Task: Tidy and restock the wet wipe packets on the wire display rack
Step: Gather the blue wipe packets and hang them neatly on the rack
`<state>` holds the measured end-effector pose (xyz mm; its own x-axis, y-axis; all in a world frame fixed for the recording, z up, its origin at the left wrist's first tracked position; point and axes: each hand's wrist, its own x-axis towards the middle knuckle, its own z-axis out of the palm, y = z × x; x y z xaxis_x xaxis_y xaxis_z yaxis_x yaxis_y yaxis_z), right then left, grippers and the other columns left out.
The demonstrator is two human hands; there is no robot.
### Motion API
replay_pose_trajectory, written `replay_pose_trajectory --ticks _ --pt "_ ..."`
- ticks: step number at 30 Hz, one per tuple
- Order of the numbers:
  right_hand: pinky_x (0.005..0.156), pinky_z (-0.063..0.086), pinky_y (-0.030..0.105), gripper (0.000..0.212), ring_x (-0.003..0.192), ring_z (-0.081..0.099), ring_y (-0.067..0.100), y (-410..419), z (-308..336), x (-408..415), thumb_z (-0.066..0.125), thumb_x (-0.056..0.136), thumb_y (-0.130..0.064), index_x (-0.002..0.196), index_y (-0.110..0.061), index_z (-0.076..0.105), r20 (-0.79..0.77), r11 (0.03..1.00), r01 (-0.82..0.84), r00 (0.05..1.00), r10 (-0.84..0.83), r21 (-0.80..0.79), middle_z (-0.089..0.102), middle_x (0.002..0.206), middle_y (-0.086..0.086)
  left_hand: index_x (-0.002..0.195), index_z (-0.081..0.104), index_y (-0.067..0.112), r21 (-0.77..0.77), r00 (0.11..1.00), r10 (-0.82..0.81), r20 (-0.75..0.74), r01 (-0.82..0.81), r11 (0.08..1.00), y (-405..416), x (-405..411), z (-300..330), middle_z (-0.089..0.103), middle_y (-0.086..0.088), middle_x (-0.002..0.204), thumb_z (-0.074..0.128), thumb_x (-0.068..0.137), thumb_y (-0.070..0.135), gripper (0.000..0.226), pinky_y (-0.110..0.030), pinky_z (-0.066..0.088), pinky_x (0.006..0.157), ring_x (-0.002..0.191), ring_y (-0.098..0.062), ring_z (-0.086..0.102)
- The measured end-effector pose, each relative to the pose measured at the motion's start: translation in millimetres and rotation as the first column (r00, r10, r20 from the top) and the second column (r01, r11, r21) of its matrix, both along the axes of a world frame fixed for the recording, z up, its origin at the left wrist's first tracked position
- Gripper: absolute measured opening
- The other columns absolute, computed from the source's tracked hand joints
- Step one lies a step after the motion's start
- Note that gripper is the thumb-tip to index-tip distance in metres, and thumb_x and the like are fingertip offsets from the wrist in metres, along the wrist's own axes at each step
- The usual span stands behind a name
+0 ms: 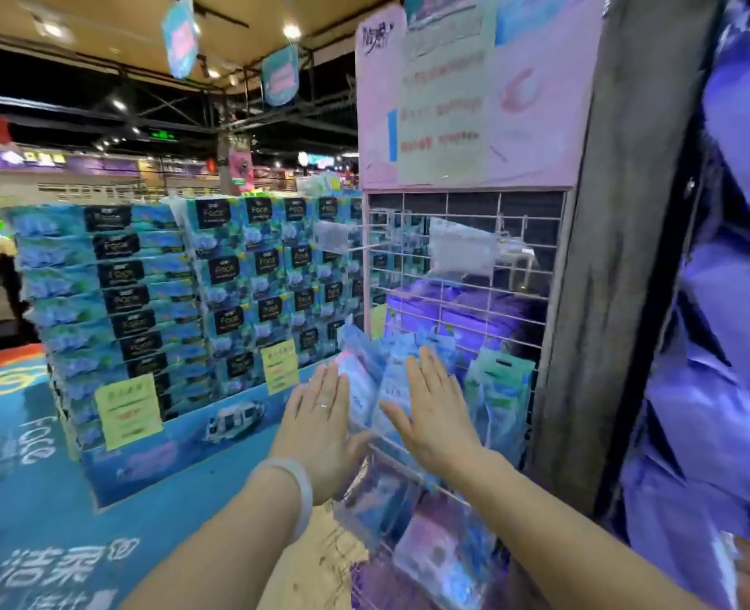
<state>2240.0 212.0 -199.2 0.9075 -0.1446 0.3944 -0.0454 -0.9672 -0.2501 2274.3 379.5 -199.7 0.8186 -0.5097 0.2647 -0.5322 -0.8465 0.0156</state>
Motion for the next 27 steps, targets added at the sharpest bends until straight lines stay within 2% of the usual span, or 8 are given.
replay_pose_trajectory --ticks 5,9,13,16,19,22,25,27 --pt "0.118 0.004 0.041 0.085 0.148 -0.006 0.021 -14.8 10.3 82.8 0.043 0.087 -0.055 0.148 -0.013 0.003 -0.026 0.989 0.136 0.99 -0.135 0.064 -0.008 0.16 0.008 0.149 -0.012 0.013 -0.057 0.995 -0.101 -0.021 0.1 0.993 -10.9 109.4 12.2 -0.022 -0.002 0.158 0.03 0.09 0.06 0.087 -0.038 -0.007 0.118 0.146 -0.02 -0.02" --pt "0.117 0.013 0.041 0.096 0.147 0.005 0.023 -23.1 11.6 115.7 0.055 0.077 -0.061 0.148 -0.016 0.008 -0.1 0.963 0.255 0.964 -0.247 0.086 0.004 0.16 0.008 0.148 -0.017 0.01 -0.161 0.961 -0.221 -0.164 0.194 0.968 -24.1 174.5 6.9 -0.02 -0.005 0.159 0.049 0.079 0.065 0.109 -0.043 0.004 0.119 0.148 -0.022 -0.012" --pt "0.106 0.032 0.038 0.088 0.133 0.038 0.026 -17.4 14.2 127.4 0.061 0.068 -0.066 0.137 -0.018 0.037 -0.152 0.914 0.404 0.903 -0.402 -0.022 0.045 0.143 0.009 0.148 -0.017 0.008 -0.372 0.857 -0.423 -0.296 0.304 0.877 -39.0 220.0 -1.3 -0.014 -0.009 0.16 0.068 0.073 0.052 0.121 -0.035 0.009 0.119 0.149 -0.023 -0.005" --pt "0.105 0.032 0.039 0.088 0.132 0.037 0.028 -6.8 14.0 128.5 0.067 0.063 -0.063 0.135 -0.022 0.039 -0.154 0.841 0.54 0.832 -0.533 0.007 0.043 0.143 0.007 0.148 -0.013 0.006 -0.458 0.757 -0.568 -0.324 0.399 0.794 -45.8 239.0 -4.3 -0.001 -0.012 0.16 0.069 0.076 0.043 0.115 -0.028 0.014 0.114 0.148 -0.023 0.004" --pt "0.111 0.029 0.041 0.103 0.139 0.027 0.031 -0.5 12.4 122.2 0.075 0.062 -0.053 0.144 -0.021 0.023 -0.106 0.73 0.665 0.746 -0.657 0.157 0.024 0.153 0.012 0.15 0.005 0.004 -0.536 0.707 -0.633 -0.315 0.418 0.734 -53.2 252.2 -0.9 0.028 -0.019 0.151 0.073 0.074 0.04 0.108 -0.028 0.024 0.108 0.14 -0.029 0.029" --pt "0.1 0.039 0.038 0.109 0.129 0.04 0.03 10.5 8.0 111.0 0.082 0.065 -0.031 0.147 -0.02 0.011 -0.101 0.603 0.665 0.704 -0.703 0.44 0.035 0.143 0.012 0.126 0.05 0.007 -0.705 0.652 -0.69 -0.316 0.325 0.63 -62.2 258.4 0.6 0.059 -0.022 0.119 0.075 0.063 0.041 0.076 -0.043 0.043 0.097 0.115 -0.035 0.055" --pt "0.07 0.053 0.031 0.084 0.088 0.058 0.016 21.9 1.1 99.7 0.078 0.069 -0.008 0.137 -0.02 0.031 -0.115 0.48 0.548 0.732 -0.671 0.685 0.056 0.114 0.002 0.107 0.063 0.005 -0.712 0.688 -0.687 -0.236 0.359 0.604 -70.1 256.8 0.6 0.064 -0.021 0.101 0.078 0.061 0.041 0.061 -0.041 0.048 0.084 0.097 -0.034 0.06" --pt "0.055 0.053 0.016 0.053 0.072 0.057 0.006 25.3 2.8 91.7 0.077 0.069 -0.003 0.113 -0.015 0.051 -0.099 0.46 0.511 0.74 -0.665 0.726 0.061 0.096 -0.002 0.105 0.062 0.007 -0.737 0.648 -0.722 -0.242 0.361 0.572 -77.7 257.6 4.6 0.065 -0.018 0.098 0.077 0.063 0.039 0.055 -0.038 0.048 0.083 0.091 -0.031 0.06"
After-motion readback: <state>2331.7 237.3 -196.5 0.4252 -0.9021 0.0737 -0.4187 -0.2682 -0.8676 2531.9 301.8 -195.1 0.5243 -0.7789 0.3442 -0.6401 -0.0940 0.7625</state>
